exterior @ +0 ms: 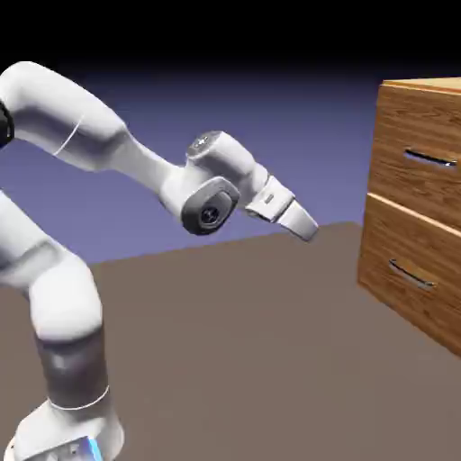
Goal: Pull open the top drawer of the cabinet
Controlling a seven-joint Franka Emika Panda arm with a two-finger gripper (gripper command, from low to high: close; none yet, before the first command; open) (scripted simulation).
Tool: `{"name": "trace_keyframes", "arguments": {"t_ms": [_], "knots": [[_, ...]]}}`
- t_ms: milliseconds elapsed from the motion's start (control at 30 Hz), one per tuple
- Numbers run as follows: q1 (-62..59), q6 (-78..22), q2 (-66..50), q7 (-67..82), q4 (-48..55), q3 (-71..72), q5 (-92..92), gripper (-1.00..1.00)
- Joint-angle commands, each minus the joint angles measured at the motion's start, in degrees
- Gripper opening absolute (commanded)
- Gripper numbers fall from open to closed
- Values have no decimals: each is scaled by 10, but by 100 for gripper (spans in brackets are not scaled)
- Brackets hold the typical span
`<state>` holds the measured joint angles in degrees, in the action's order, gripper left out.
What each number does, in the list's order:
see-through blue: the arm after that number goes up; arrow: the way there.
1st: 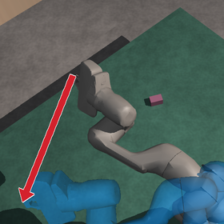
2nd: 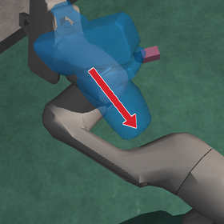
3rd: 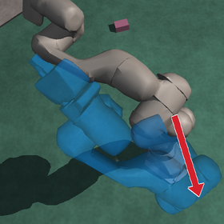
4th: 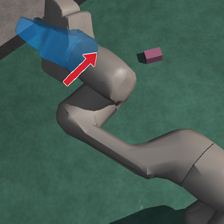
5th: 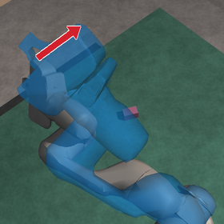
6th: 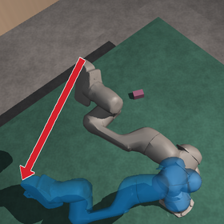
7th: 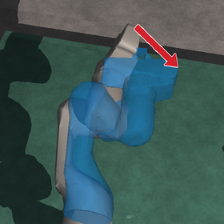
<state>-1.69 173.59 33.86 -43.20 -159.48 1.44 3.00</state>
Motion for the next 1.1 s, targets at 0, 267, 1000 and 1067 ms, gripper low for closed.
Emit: {"name": "trace_keyframes", "arguments": {"t_ms": [0, 267, 1000, 1067], "knots": [[-20, -3, 10, -6, 13, 12, 25, 0], [-178, -31, 89, -56, 114, 108, 224, 0], [-612, -108, 308, -191, 391, 371, 772, 0], [-652, -115, 328, -204, 416, 395, 822, 0]]}}
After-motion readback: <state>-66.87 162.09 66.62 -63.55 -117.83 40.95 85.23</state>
